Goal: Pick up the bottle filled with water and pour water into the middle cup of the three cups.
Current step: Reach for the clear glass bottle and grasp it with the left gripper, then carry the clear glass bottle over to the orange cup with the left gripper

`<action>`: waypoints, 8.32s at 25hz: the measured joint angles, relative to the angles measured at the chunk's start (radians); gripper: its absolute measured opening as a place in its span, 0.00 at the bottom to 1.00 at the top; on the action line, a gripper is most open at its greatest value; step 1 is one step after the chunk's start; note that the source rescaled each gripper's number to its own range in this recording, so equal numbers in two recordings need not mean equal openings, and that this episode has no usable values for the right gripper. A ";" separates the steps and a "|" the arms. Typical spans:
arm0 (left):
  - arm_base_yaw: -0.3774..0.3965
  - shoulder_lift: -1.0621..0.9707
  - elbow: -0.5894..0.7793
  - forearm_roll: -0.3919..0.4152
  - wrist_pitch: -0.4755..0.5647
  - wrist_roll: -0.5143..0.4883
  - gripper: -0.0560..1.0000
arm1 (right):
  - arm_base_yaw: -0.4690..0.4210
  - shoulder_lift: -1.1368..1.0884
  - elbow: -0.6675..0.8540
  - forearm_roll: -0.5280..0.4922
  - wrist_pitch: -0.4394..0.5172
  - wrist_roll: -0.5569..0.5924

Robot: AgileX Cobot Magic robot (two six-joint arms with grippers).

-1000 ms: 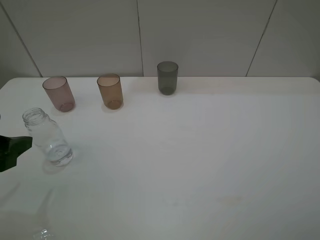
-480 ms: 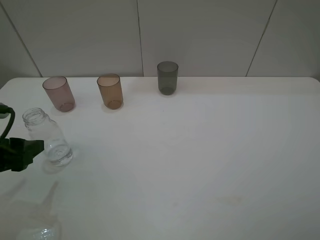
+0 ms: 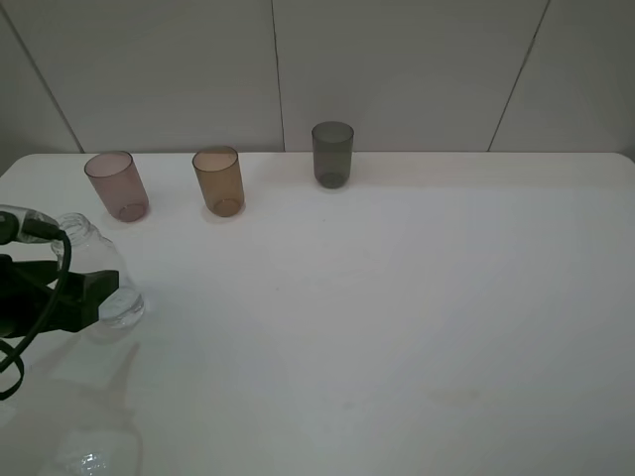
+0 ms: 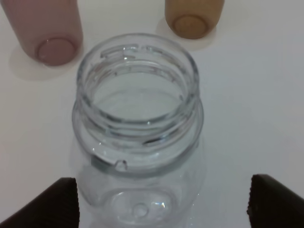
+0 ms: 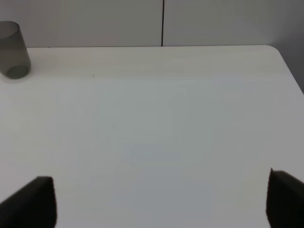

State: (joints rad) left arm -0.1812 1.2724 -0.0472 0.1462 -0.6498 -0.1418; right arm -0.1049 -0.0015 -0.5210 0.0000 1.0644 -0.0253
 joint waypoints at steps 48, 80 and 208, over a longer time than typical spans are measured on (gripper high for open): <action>0.000 0.541 0.017 -0.146 -0.561 0.080 0.66 | 0.000 0.000 0.000 0.000 0.000 0.000; 0.000 0.612 -0.078 -0.158 -0.563 0.082 0.66 | 0.000 0.000 0.000 0.000 0.000 0.000; -0.079 0.498 -1.107 0.637 1.072 0.292 0.06 | 0.000 0.000 0.000 0.000 0.000 0.000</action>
State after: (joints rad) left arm -0.2604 1.7704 -1.1541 0.7835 0.4224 0.1505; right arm -0.1049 -0.0015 -0.5210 0.0000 1.0644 -0.0253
